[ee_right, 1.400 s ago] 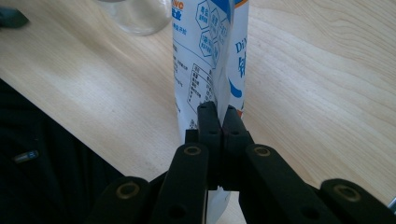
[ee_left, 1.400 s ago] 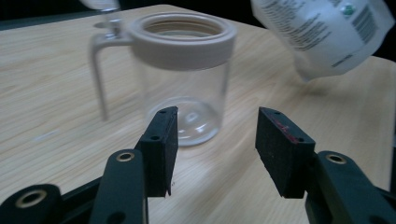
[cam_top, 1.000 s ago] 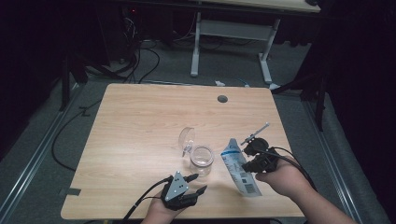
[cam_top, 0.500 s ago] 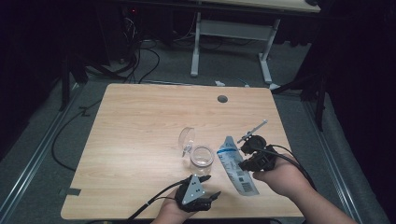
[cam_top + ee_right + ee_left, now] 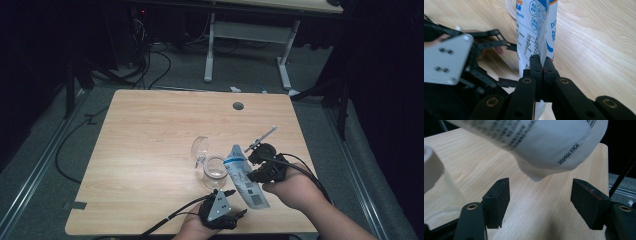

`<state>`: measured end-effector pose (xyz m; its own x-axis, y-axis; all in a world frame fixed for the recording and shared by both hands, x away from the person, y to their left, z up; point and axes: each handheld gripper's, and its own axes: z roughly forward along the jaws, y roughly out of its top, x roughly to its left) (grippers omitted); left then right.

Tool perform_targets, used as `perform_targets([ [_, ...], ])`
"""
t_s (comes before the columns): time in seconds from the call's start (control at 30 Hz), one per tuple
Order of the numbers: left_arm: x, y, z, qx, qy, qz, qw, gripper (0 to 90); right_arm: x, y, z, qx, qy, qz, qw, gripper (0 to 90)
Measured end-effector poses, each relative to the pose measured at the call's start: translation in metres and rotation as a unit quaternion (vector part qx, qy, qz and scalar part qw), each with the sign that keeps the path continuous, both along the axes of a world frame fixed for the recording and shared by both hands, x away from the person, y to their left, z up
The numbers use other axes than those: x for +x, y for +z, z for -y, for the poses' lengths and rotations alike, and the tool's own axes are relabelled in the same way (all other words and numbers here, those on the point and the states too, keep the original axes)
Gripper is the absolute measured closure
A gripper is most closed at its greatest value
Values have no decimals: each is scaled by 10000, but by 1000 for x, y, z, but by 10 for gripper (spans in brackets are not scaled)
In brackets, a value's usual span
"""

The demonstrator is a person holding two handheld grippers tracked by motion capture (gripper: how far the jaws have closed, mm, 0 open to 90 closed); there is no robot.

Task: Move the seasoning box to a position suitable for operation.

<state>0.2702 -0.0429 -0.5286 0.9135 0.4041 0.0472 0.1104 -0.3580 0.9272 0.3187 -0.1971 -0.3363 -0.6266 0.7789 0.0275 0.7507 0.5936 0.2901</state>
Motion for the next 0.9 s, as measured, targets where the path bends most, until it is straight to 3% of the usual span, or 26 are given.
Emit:
perform_targets([
  [0.33, 2, 4, 6, -89, 77, 104, 9999, 292, -3, 7, -12, 91, 148, 30, 9998, 898],
  [0.43, 0, 8, 6, -217, 101, 238, 9994, 321, -4, 8, -15, 98, 156, 6, 9998, 898],
  [0.77, -8, 14, 5, -36, 322, 290, 9991, 423, -1, 7, -20, 56, 214, 42, 9997, 897],
  [0.9, -13, 17, 7, -89, 369, 291, 9989, 471, 1, 7, -21, 40, 240, 80, 9997, 897],
])
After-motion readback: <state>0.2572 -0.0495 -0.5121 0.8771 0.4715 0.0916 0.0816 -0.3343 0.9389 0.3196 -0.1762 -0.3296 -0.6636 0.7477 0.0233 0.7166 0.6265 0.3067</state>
